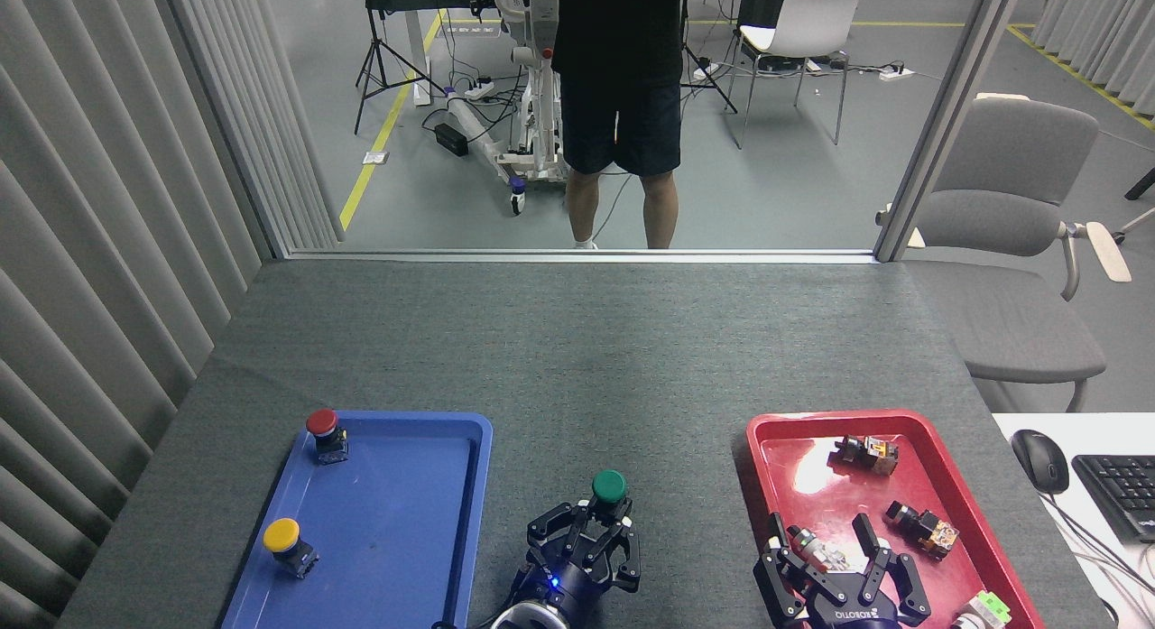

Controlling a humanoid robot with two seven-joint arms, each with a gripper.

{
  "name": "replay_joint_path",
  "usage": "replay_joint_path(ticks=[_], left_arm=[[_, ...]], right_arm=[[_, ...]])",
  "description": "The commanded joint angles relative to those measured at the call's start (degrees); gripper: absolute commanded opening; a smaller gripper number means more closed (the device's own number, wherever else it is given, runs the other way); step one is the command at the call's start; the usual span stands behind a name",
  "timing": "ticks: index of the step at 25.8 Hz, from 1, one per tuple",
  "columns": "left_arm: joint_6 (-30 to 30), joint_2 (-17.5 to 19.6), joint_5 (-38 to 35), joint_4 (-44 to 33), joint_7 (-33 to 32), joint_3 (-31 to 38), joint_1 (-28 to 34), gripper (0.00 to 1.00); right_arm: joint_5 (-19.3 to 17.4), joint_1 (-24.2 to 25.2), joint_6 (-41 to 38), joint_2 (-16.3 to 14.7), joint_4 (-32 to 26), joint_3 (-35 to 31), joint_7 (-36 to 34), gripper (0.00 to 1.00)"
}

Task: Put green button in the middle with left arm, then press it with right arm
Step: 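Lift the green button and carry it toward the table middle, then lower the green button onto the table and open the left gripper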

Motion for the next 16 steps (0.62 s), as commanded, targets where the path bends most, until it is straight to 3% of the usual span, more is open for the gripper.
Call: replay_joint_path(ticks=[1, 11, 16], left_arm=[[-0.2, 0.0, 0.7, 3.1, 0.0, -0.7, -1.4, 0.10], [-1.4, 0.0, 1.7, 6.1, 0.5, -1.6, -1.4, 0.13], [-1.6, 0.0, 6.4, 6.3, 1.0, -2.0, -1.3, 0.21]], right_arm=[[0.0, 0.0, 0.0, 0.0, 0.0, 0.0, 0.0, 1.00], [0.0, -0.2, 0.0, 0.1, 0.0, 0.1, 0.1, 1.00], [0.0, -0.2, 0.0, 0.1, 0.0, 0.1, 0.1, 1.00]])
